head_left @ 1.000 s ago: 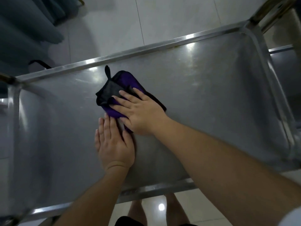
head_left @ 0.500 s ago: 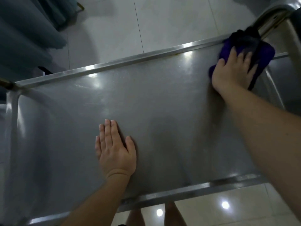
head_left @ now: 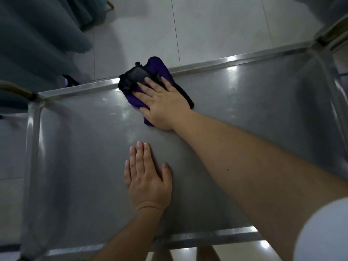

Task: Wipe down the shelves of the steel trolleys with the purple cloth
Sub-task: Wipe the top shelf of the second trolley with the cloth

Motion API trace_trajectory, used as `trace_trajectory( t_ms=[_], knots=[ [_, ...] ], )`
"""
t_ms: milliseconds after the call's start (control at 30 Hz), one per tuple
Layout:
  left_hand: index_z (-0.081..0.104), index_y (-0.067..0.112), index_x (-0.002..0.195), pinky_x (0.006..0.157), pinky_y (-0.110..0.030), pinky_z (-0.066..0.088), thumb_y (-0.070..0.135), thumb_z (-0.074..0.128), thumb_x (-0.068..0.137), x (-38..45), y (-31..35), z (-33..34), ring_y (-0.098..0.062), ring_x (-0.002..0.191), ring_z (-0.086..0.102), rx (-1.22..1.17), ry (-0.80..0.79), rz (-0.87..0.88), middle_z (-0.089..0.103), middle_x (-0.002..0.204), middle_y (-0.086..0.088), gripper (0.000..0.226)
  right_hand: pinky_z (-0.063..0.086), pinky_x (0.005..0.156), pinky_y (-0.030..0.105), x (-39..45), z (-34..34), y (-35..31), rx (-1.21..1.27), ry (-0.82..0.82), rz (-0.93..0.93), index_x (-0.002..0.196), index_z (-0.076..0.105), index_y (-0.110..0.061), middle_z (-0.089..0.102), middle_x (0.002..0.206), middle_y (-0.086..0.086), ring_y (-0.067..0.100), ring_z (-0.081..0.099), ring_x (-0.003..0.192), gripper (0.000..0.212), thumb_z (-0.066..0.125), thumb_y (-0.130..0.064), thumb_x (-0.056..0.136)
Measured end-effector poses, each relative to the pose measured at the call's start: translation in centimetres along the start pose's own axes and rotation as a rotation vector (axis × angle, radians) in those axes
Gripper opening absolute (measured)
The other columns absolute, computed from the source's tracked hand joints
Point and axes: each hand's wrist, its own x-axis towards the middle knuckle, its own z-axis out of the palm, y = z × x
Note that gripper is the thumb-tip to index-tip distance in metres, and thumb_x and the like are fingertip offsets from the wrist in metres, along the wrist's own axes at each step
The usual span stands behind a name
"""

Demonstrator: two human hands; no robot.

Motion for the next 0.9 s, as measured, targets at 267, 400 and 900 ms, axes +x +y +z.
trace_trajectory(
  t_ms=[267,400,900],
  knots=[
    [0.026,0.018,0.167,0.132,-0.036,0.001,0.05,0.036,0.1,0.0,-0.3,0.0,-0.012,0.163,0.003,0.008,0.013,0.002,0.019,0.176,0.001,0.075,-0.005,0.127,0.045,-1.3,-1.8,7.2,-0.056,0.06,0.107,0.164,0.017,-0.036,0.013,0.172,-0.008,0.012,0.004,0.159,0.066,0.021,-0.057,0.101],
    [0.029,0.016,0.167,0.132,-0.039,0.004,0.05,0.035,0.099,-0.1,0.1,0.0,-0.016,0.163,0.008,0.006,0.022,0.01,0.021,0.175,-0.001,0.076,0.002,0.127,0.046,-5.4,-3.0,15.0,-0.023,0.118,0.317,0.164,0.02,-0.034,0.022,0.171,-0.003,0.017,0.013,0.158,0.069,0.025,-0.056,0.099],
    [0.029,0.017,0.166,0.132,-0.044,0.01,0.047,0.035,0.098,0.6,0.9,-0.3,-0.019,0.163,0.012,-0.006,0.027,0.012,0.024,0.175,-0.003,0.075,0.0,0.127,0.045,-21.6,-5.2,29.2,0.003,0.133,0.678,0.166,0.011,-0.022,0.01,0.172,0.013,0.021,0.002,0.159,0.068,0.024,-0.047,0.104]
  ],
)
